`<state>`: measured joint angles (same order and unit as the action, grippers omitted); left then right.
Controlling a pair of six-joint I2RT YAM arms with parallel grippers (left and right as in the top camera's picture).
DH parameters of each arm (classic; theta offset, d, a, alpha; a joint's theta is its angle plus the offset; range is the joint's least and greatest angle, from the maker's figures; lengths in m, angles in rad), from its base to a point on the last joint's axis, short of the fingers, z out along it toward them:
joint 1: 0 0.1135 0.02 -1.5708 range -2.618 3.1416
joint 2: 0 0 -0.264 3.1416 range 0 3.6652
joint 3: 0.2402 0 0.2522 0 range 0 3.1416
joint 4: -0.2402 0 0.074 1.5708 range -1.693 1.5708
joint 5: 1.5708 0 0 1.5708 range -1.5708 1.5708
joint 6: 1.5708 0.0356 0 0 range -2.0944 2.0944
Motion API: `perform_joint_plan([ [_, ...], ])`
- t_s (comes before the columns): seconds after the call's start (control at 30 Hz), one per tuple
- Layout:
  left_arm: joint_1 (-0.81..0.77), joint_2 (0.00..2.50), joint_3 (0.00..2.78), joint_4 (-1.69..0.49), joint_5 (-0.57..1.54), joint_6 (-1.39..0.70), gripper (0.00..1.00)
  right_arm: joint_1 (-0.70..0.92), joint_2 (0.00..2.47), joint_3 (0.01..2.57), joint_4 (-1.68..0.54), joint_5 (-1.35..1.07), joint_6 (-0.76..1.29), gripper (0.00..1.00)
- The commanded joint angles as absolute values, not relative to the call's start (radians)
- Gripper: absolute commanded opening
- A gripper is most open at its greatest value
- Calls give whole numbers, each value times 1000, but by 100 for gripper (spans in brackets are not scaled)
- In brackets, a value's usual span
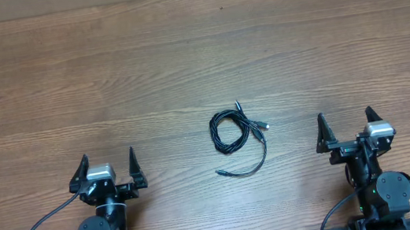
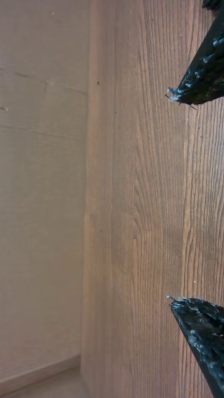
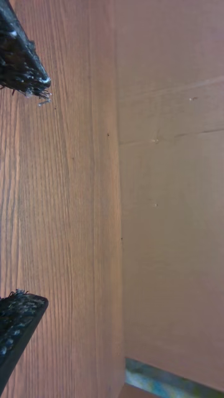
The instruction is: Untangle cables
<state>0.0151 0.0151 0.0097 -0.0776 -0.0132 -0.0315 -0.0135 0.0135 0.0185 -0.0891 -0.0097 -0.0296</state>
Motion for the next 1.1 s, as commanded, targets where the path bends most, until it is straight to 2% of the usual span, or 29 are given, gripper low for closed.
perform_joint_plan([
  [0.0, 23, 4, 5, -75, -26, -49, 100, -21, 3, 8, -83, 1, -27, 100],
  [0.6, 23, 4, 6, -76, 39, -95, 100, -21, 3, 8, -83, 1, -27, 100],
  [1.07, 23, 4, 71, -143, 185, -113, 100, -21, 3, 8, -83, 1, -27, 100],
])
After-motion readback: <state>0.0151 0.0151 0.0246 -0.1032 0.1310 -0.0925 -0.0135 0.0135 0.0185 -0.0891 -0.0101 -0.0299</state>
